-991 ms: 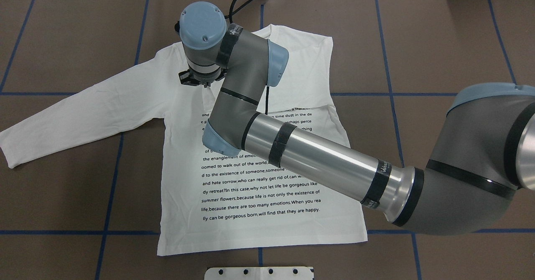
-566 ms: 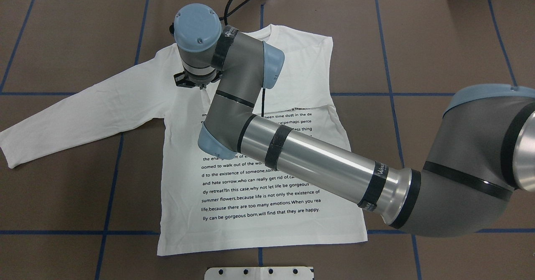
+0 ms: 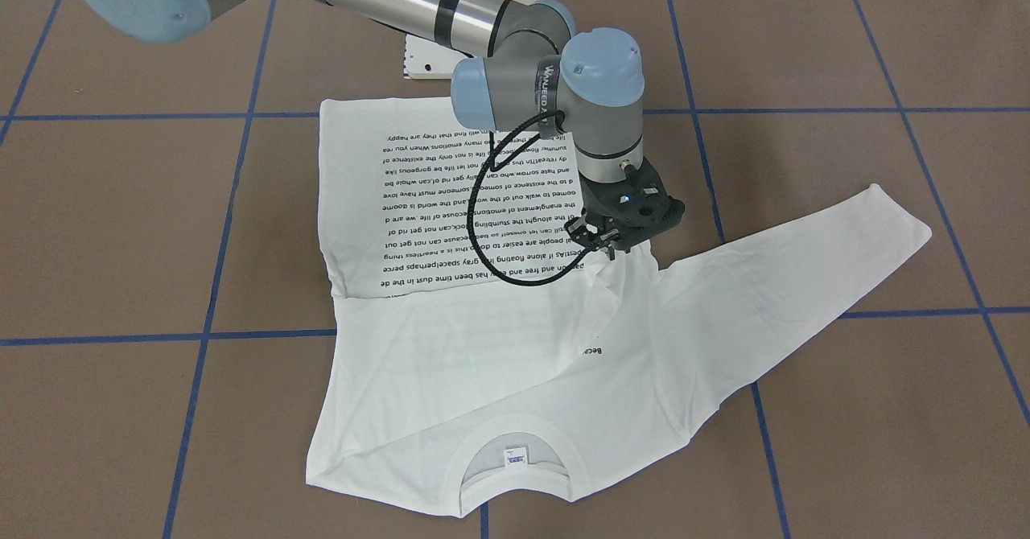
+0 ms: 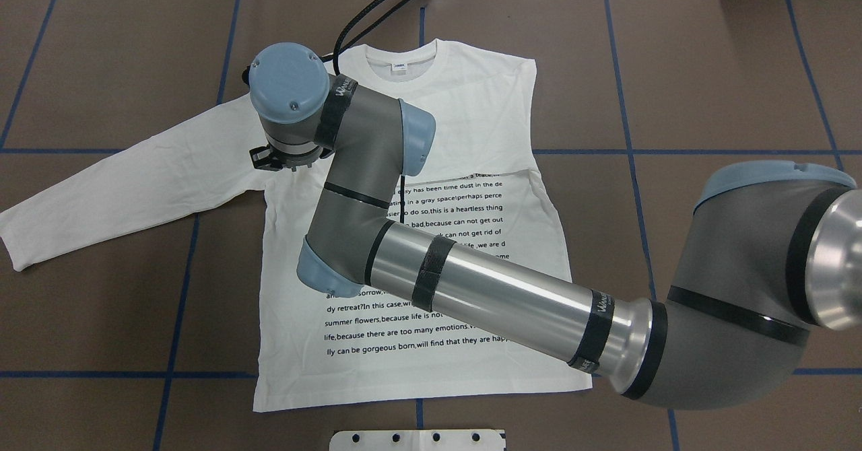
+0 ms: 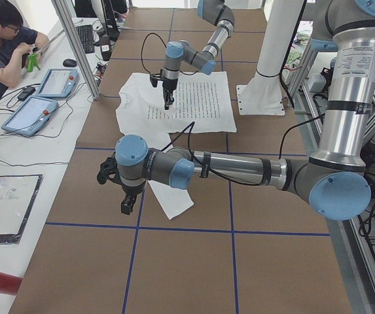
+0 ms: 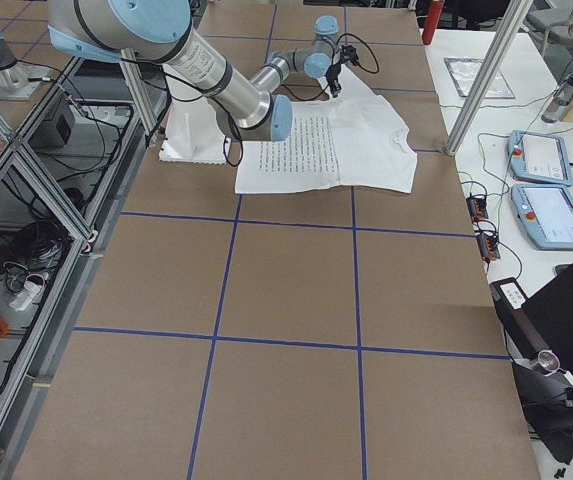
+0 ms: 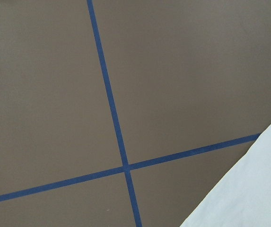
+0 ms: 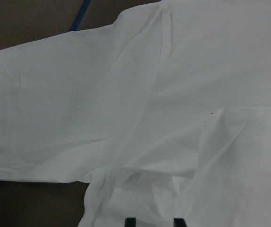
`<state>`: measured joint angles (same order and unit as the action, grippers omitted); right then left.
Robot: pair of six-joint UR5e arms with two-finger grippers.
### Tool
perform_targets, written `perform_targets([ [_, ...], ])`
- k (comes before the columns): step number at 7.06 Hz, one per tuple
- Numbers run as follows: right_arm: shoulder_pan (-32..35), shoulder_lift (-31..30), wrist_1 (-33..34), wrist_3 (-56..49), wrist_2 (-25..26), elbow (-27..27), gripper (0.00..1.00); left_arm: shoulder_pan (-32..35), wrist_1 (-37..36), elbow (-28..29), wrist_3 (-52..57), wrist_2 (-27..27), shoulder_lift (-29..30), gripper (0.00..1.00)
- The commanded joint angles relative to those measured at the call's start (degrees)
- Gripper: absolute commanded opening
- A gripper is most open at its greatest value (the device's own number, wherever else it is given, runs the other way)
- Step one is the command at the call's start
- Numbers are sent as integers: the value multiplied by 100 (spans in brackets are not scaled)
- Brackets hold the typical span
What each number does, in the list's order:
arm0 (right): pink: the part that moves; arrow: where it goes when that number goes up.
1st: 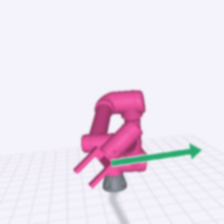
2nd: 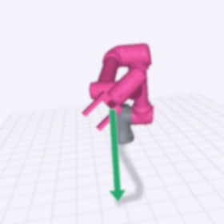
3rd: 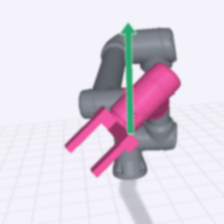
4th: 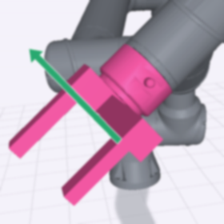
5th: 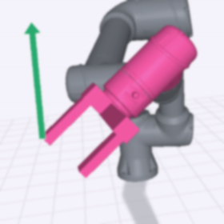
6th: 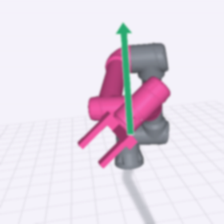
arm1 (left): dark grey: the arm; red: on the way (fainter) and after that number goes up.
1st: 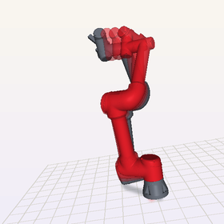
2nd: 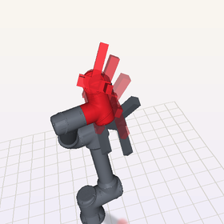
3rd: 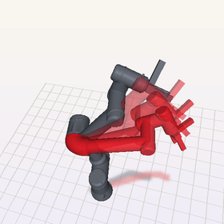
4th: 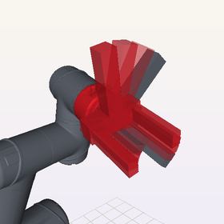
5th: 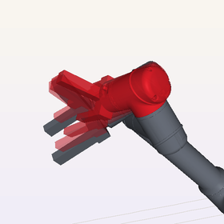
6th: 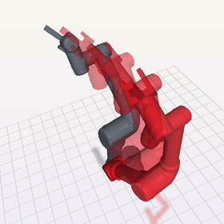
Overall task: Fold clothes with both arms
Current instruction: 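Open the right gripper on the chest and withdraw it upward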
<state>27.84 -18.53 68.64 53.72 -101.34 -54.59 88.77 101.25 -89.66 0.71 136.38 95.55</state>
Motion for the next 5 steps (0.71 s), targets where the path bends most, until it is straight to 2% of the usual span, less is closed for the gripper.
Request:
perform_targets([
  [1, -77, 25, -17, 15, 255, 1, 100, 0, 9, 27, 0, 3, 16, 100],
  [3, -68, 16, 9, 103, 264, -8, 99, 0, 44, 62, -9, -6, 51, 100],
  [4, -60, -10, 401, 173, 107, -199, 99, -69, 253, 45, -653, -49, 103, 99],
  [5, 36, -19, 1649, 174, -42, -776, 99, -488, 873, 28, -1634, -241, 34, 99],
])
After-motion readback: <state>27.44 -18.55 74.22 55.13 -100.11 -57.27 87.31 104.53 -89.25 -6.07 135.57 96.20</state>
